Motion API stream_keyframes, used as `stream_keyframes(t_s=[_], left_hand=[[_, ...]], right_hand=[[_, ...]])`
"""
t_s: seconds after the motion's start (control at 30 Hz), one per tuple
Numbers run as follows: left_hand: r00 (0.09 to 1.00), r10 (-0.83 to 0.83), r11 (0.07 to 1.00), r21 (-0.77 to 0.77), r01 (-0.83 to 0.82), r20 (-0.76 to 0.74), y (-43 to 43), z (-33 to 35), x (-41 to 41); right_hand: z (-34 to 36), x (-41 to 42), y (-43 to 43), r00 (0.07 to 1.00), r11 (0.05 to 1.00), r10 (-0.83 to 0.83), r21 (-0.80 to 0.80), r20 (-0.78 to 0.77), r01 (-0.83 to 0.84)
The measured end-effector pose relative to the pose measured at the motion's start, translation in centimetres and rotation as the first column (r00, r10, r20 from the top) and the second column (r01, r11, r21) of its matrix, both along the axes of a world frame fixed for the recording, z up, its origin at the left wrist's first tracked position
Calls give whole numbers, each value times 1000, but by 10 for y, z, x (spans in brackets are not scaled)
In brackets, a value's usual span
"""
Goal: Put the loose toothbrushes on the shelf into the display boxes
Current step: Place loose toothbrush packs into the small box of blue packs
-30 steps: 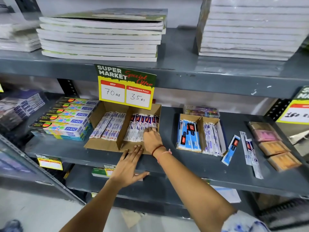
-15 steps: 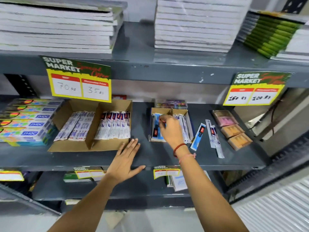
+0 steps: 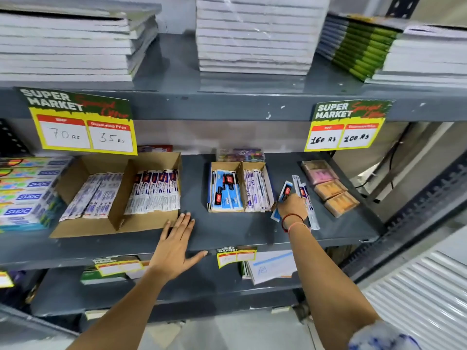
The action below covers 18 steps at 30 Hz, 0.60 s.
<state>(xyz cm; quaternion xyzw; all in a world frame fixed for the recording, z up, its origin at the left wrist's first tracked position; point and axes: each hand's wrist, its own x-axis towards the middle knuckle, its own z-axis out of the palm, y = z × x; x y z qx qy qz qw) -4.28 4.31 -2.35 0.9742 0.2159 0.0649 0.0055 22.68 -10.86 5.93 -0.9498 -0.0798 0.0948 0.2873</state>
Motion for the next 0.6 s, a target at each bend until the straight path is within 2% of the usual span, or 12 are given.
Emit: stream_keyframes(t_s=[0.13, 0.3, 0.43, 0.6], left_hand=[[1000, 11, 1000, -14, -11, -11, -1, 0, 1], [1000, 20, 999, -35, -21, -15, -1, -1, 1], [1000, 9, 1000, -28, -10, -11, -1, 1, 2], [1000, -11, 1000, -28, 11, -3, -3, 6, 9]], right_hand=[[0, 2, -1, 993, 996, -81, 33, -88, 85], [-5, 11, -7, 973, 977, -114, 153, -199, 146], [8, 8, -10, 980, 943, -154, 278, -129, 185], [28, -3, 2, 995, 843, -85, 528, -56, 102]])
